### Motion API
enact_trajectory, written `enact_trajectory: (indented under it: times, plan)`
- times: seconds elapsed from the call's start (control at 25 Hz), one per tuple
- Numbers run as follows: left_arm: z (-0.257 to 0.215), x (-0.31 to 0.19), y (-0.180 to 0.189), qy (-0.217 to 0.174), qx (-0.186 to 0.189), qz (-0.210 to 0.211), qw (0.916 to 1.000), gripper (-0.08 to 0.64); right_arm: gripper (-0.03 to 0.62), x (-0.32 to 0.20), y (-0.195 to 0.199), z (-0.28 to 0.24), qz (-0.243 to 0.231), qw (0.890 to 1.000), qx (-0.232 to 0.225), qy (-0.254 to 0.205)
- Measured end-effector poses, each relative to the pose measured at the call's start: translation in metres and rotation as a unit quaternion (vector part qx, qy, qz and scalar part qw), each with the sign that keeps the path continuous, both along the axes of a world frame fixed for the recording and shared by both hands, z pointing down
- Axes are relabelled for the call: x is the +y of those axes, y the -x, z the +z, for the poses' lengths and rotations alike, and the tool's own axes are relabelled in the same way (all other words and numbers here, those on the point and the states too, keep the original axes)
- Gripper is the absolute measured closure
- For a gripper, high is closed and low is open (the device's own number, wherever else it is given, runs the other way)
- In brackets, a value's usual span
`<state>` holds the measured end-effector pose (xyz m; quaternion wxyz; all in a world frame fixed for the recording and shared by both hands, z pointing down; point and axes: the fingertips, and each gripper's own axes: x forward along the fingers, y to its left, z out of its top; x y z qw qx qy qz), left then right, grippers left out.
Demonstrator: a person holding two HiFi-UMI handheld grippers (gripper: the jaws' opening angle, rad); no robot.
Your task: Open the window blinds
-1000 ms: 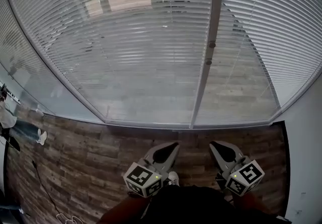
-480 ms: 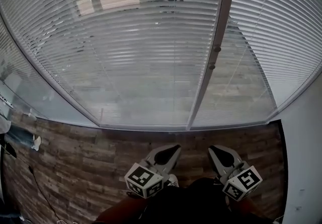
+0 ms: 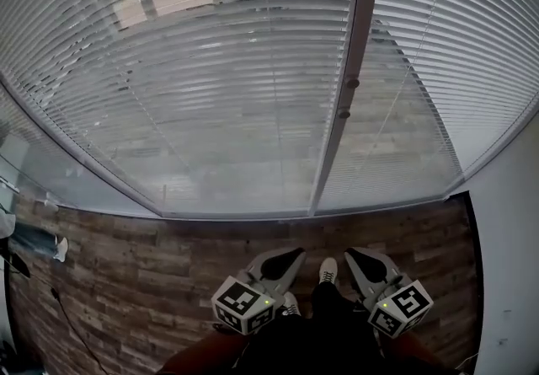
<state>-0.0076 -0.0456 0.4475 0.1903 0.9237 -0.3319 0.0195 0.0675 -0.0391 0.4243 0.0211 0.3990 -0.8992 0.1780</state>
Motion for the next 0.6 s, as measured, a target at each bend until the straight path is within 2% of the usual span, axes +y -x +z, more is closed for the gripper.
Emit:
enact_trajectory:
  times: [0.12,0.36,0.6]
  plan:
    - [0.014,-0.003,-0.008,0.0,-0.007,-0.01,0.9999,0.559,0.565,-0.01,-0.007,0.012,-0.009,1.0,-0.011,-0.008]
    - [-0.004,-0.038,0.01,-0.017,-0.019,-0.037,0.999,0.559,0.566,-0.045,0.007,-0.013,-0.031,0.999,-0.023,-0.037]
    - [-0.013,-0.073,-0.02,-0.033,-0.029,-0.053,0.9976,0.558,0.565,-0.085,-0.029,-0.015,-0.041,0.998,-0.03,-0.048]
